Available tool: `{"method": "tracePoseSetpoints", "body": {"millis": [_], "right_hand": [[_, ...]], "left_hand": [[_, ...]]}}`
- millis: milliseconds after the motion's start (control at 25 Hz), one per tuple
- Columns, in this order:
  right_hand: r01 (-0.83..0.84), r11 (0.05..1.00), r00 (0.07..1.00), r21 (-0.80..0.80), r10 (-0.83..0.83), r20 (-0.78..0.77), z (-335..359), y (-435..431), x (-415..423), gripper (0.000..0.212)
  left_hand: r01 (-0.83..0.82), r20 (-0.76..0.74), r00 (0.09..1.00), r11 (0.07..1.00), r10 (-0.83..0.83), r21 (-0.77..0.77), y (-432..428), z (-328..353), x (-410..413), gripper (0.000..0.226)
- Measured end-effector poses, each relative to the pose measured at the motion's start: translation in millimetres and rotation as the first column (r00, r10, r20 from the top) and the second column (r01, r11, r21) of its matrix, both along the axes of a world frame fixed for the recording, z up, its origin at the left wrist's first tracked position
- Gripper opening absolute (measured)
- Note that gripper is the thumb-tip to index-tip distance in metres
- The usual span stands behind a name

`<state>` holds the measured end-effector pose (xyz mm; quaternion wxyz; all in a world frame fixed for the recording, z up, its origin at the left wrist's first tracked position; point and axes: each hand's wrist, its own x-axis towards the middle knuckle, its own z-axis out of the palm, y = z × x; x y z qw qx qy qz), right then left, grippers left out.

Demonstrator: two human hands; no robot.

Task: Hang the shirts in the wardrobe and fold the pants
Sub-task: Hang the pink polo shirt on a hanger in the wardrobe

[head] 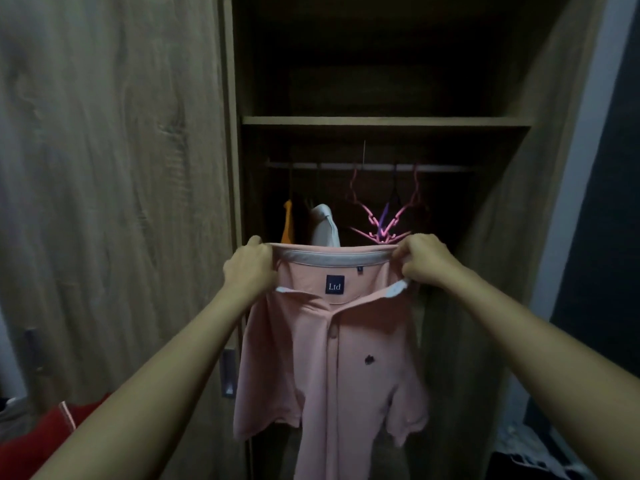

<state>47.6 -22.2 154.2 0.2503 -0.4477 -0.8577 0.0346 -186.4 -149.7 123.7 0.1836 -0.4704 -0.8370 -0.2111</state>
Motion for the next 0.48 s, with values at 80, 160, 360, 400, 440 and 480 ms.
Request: {"method": "tracePoseSetpoints", "body": {"millis": [80,160,360,400,440,480], "right_hand": [[0.048,0.999,0.996,0.003,-0.047,-0.077,-1,7,-5,0.031],[0.061,0.998,0.992,0.02,-0.059,-0.109,4,15,-12,0.03],[0.02,0.999,1.0,0.04,-0.02,-0.013,8,29,-31,0.025],[0.015,0.998,1.0,0.061,-0.016,0.024,7,31,-36,0.026],[0.01,0.997,0.999,0.078,-0.013,0.047,5,33,-40,0.028],[0.01,0.996,0.998,0.086,-0.016,0.06,4,37,-42,0.029]], "left_hand": [[0.069,-0.016,0.997,0.998,-0.069,-0.002,12,3,-13,0.027],[0.202,0.135,0.97,0.979,-0.201,0.001,22,12,-29,0.017],[0.295,0.342,0.844,0.89,-0.413,0.347,58,31,-25,0.007],[0.285,0.345,0.834,0.871,-0.431,0.4,68,32,-18,0.01],[0.288,0.36,0.816,0.858,-0.452,0.425,79,33,-11,0.014],[0.298,0.383,0.792,0.848,-0.476,0.438,94,34,-5,0.017]]}}
